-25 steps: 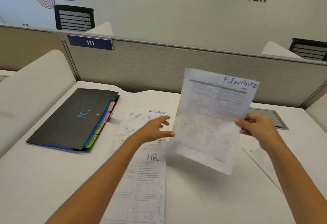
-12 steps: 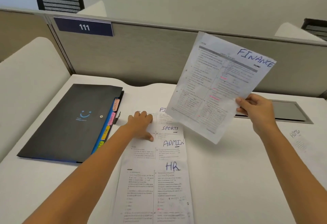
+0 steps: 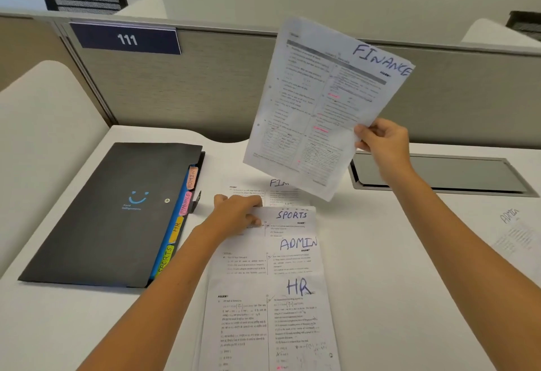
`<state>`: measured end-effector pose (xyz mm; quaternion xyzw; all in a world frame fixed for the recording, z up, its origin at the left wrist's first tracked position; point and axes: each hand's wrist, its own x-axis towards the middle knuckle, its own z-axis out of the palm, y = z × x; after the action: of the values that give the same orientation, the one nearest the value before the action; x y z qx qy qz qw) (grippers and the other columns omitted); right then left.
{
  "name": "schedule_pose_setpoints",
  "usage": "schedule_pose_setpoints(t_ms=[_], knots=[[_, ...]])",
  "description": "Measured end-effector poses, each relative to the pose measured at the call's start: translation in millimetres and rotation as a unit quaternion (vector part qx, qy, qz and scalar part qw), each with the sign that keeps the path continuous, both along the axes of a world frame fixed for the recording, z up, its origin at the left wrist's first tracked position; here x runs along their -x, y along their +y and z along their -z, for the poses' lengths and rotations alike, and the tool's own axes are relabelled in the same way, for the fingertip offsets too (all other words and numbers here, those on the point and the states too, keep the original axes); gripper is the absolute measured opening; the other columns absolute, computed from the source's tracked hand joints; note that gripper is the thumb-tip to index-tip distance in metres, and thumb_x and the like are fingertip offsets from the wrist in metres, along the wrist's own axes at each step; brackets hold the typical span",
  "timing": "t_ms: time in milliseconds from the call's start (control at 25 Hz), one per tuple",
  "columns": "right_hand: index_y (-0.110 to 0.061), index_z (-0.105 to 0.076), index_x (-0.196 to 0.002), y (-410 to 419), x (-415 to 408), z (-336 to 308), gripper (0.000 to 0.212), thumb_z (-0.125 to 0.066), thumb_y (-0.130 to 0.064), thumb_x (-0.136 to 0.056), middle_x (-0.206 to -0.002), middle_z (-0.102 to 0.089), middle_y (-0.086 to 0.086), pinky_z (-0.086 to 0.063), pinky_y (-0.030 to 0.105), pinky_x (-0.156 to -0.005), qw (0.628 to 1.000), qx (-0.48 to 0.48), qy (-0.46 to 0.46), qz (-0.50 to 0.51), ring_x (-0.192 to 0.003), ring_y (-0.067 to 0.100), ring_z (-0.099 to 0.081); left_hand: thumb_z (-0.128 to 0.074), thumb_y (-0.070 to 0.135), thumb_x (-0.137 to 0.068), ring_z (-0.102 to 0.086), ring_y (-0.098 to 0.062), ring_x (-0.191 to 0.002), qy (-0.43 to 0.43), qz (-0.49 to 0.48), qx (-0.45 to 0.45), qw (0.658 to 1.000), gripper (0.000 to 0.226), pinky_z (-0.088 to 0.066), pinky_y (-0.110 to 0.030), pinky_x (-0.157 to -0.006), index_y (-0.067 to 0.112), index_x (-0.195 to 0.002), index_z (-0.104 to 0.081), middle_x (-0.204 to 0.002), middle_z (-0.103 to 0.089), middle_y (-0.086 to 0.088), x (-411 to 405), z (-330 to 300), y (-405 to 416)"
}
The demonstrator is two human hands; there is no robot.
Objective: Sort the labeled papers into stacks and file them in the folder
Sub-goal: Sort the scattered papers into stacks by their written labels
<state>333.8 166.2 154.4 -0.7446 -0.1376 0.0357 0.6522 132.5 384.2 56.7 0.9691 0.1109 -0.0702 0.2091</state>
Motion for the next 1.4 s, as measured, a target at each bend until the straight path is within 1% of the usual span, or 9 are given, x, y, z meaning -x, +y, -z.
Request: schedule_pose_setpoints(t_ms=[120, 360, 480, 640, 840, 1120, 1200, 1280, 1400], knots=[[-0.007, -0.068, -0.097, 25, -10, 8, 0.011, -0.065, -0.008, -0.086, -0.093, -0.071, 0.005, -0.056, 0.018, -0.066, 1.000, 0.022, 0.012, -0.019, -0.081, 0.013, -0.068, -0.055, 0.022, -0.094, -0.045, -0.016, -0.087, -0.030, -0.010, 0.051, 0.998, 0.019, -0.020, -0.031, -0.088, 0.034, -0.084, -0.045, -0.076, -0.057, 0.017, 8, -4, 2], [0.004, -0.066, -0.088, 36, -3, 53, 0.009, -0.069, -0.003, -0.083, -0.087, -0.065, 0.011, -0.055, 0.015, -0.055, 0.962, 0.197, 0.145, -0.118, -0.059, 0.011, -0.062, -0.056, 0.032, -0.093, -0.044, -0.020, -0.098, -0.026, -0.002, 0.096, 0.995, 0.007, -0.020, -0.030, -0.091, 0.032, -0.091, -0.049, -0.101, -0.065, 0.009, 9, -11, 3], [0.013, -0.063, -0.096, 28, 18, 76, 0.023, -0.070, -0.003, -0.081, -0.091, -0.068, 0.011, -0.055, 0.017, -0.055, 0.935, 0.242, 0.209, -0.153, -0.068, 0.015, -0.064, -0.058, 0.031, -0.092, -0.048, -0.018, -0.099, -0.028, 0.010, 0.098, 0.995, 0.010, -0.021, -0.030, -0.091, 0.031, -0.088, -0.049, -0.103, -0.065, 0.009, 9, -12, 1], [-0.001, -0.066, -0.079, 16, 45, 86, 0.004, -0.068, 0.000, -0.082, -0.078, -0.069, 0.007, -0.053, 0.019, -0.051, 0.911, 0.275, 0.249, -0.180, -0.063, 0.014, -0.064, -0.058, 0.028, -0.093, -0.046, -0.014, -0.096, -0.035, 0.018, 0.092, 0.995, 0.008, -0.021, -0.031, -0.090, 0.029, -0.091, -0.050, -0.109, -0.062, 0.011, 7, -14, -4], [-0.007, -0.061, -0.059, 3, 69, 95, 0.027, -0.062, -0.003, -0.086, -0.060, -0.064, 0.005, -0.044, 0.016, -0.042, 0.897, 0.289, 0.278, -0.186, -0.046, 0.011, -0.057, -0.059, 0.028, -0.092, -0.046, -0.012, -0.094, -0.028, 0.027, 0.083, 0.996, 0.009, -0.020, -0.032, -0.089, 0.029, -0.091, -0.051, -0.110, -0.062, 0.011, 5, -14, -6], [-0.011, -0.050, -0.061, 8, 80, 104, 0.028, -0.060, -0.010, -0.087, -0.069, -0.062, 0.009, -0.043, 0.027, -0.056, 0.904, 0.312, 0.221, -0.190, -0.062, 0.022, -0.055, -0.060, 0.032, -0.091, -0.050, -0.015, -0.100, -0.012, 0.026, 0.062, 0.998, 0.011, -0.021, -0.032, -0.087, 0.027, -0.095, -0.052, -0.114, -0.063, 0.008, 4, -5, -1], [-0.013, -0.049, -0.063, 8, 81, 105, 0.026, -0.058, -0.007, -0.087, -0.071, -0.060, 0.006, -0.048, 0.026, -0.053, 0.893, 0.381, 0.146, -0.190, -0.065, 0.022, -0.058, -0.060, 0.034, -0.090, -0.050, -0.015, -0.097, -0.001, 0.019, 0.057, 0.998, 0.013, -0.020, -0.033, -0.085, 0.027, -0.097, -0.052, -0.112, -0.063, 0.008, 4, -2, 0], [-0.017, -0.046, -0.060, 8, 83, 105, 0.029, -0.056, -0.010, -0.086, -0.068, -0.058, 0.001, -0.044, 0.025, -0.051, 0.855, 0.480, 0.032, -0.193, -0.068, 0.024, -0.058, -0.060, 0.035, -0.090, -0.049, -0.014, -0.097, 0.007, 0.012, 0.044, 0.999, 0.013, -0.020, -0.033, -0.085, 0.031, -0.098, -0.051, -0.114, -0.063, 0.009, 4, 0, 0], [-0.020, -0.047, -0.059, -2, 84, 103, 0.028, -0.057, -0.021, -0.085, -0.065, -0.060, -0.001, -0.046, 0.027, -0.056, 0.843, 0.512, -0.010, -0.166, -0.065, 0.022, -0.058, -0.061, 0.039, -0.089, -0.048, -0.014, -0.111, 0.018, -0.013, 0.001, 1.000, 0.028, -0.020, -0.034, -0.089, 0.034, -0.115, -0.054, -0.122, -0.059, 0.012, 4, 5, -3]])
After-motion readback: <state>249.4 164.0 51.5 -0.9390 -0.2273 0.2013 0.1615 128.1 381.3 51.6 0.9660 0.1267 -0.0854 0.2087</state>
